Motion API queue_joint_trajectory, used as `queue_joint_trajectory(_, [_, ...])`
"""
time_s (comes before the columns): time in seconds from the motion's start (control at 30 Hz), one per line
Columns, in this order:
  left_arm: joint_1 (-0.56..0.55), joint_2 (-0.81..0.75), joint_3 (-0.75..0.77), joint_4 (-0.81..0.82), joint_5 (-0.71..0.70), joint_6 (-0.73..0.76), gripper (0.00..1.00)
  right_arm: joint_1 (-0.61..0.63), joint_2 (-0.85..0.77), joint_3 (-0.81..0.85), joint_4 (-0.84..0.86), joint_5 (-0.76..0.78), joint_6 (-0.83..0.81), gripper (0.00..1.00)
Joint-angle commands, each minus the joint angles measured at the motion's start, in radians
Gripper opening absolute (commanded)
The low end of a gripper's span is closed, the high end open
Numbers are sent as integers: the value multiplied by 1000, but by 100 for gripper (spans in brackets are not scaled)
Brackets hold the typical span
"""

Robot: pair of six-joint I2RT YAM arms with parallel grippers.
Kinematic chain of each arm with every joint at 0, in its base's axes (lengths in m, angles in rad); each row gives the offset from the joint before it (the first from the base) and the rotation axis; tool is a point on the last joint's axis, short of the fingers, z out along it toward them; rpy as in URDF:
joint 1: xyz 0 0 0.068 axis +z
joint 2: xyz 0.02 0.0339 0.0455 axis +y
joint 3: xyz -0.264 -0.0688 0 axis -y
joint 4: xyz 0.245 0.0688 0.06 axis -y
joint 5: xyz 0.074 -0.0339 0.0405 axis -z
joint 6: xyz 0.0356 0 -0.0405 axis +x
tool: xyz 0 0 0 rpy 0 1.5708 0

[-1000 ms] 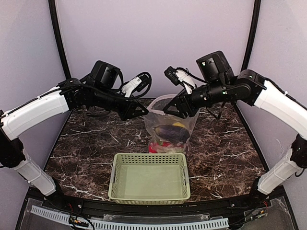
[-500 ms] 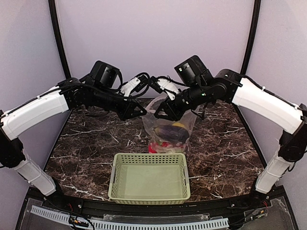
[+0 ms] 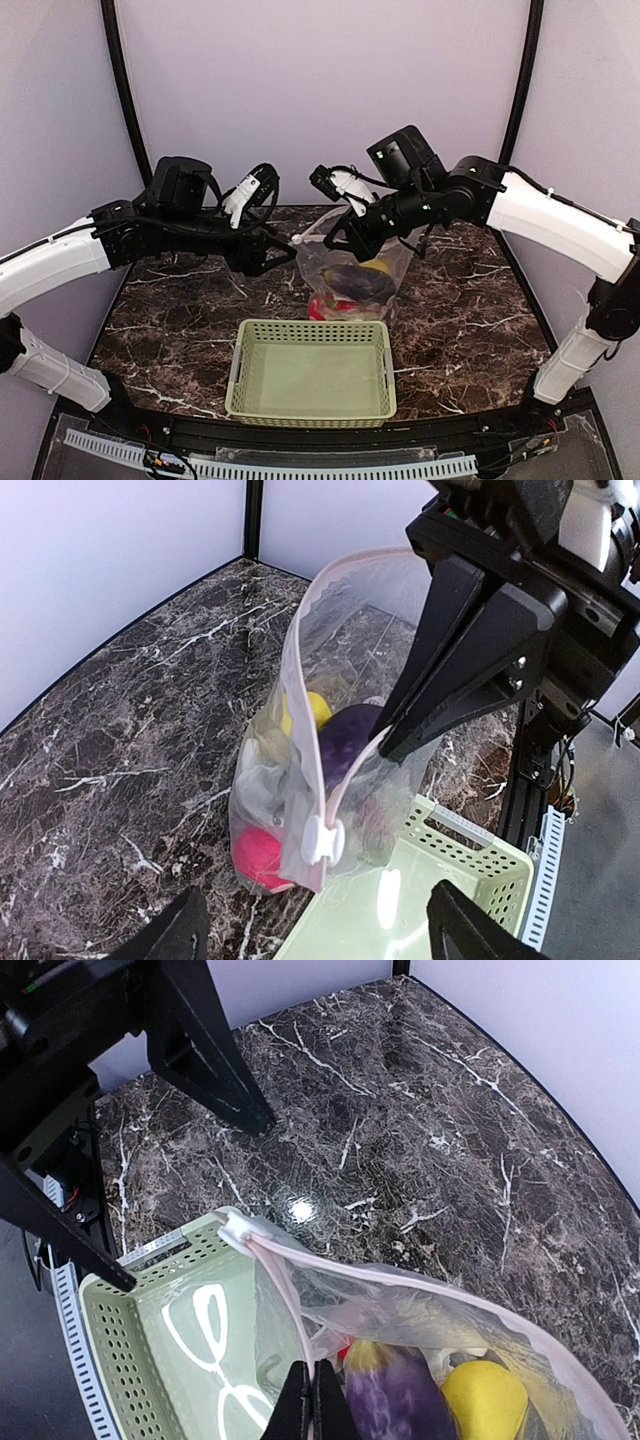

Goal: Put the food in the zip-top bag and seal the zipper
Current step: Pass from the left arm to the right, then pass from the right arm to the left

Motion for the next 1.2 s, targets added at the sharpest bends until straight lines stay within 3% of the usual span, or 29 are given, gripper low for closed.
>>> queue_joint_trajectory(0.0, [21, -35, -93, 159, 46, -80, 70, 6, -64, -39, 88, -28, 39, 0])
queue_joint_trajectory(0.13, [37, -20, -131, 237, 118, -125, 55, 4, -76, -55, 98, -18, 56, 0])
queue_joint_trajectory(0.27, [39, 7, -130, 277, 153, -139, 46, 3, -81, -59, 100, -9, 72, 0])
queue_joint_trajectory(0.77, [45, 87, -122, 349, 164, -140, 33, 2, -102, -70, 118, -17, 91, 0])
queue_joint_trajectory(1.17, [46, 99, -125, 403, 156, -143, 29, -1, -111, -86, 118, -23, 99, 0])
